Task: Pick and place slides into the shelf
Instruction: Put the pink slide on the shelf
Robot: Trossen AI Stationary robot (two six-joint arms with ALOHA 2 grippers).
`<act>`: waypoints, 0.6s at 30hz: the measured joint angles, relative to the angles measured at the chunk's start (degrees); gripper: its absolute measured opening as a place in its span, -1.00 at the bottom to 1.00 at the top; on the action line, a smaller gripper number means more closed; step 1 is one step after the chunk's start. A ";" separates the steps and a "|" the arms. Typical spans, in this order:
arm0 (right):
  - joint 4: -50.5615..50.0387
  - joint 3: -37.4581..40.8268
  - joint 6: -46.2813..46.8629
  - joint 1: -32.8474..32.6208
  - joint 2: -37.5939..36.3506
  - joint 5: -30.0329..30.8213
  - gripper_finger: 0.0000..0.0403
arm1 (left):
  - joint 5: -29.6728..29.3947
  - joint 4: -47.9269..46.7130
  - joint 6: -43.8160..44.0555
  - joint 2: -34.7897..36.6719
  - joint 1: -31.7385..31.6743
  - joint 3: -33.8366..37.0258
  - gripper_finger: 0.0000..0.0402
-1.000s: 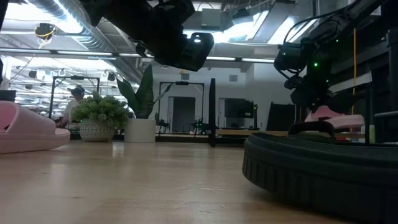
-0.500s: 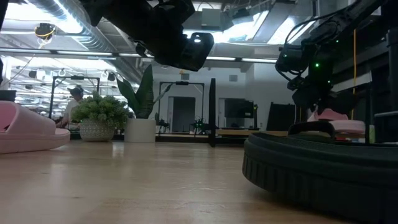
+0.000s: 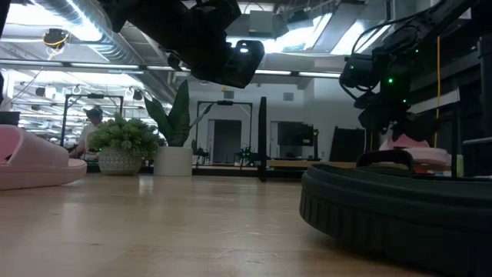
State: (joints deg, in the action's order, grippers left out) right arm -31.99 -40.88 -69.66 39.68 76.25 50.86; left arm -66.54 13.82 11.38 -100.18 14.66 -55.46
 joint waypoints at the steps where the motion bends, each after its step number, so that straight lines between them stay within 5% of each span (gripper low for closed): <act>1: 0.00 -0.02 0.01 0.00 0.00 0.06 -0.22 | 0.00 0.00 0.00 0.00 0.00 0.00 -1.00; 18: -3.50 -0.07 4.43 -0.24 0.00 0.16 -0.17 | 0.00 0.00 0.00 0.00 0.00 0.00 -1.00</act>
State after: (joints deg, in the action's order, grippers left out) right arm -35.48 -40.95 -65.23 39.44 76.25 51.03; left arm -66.54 13.82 11.38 -100.18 14.66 -55.46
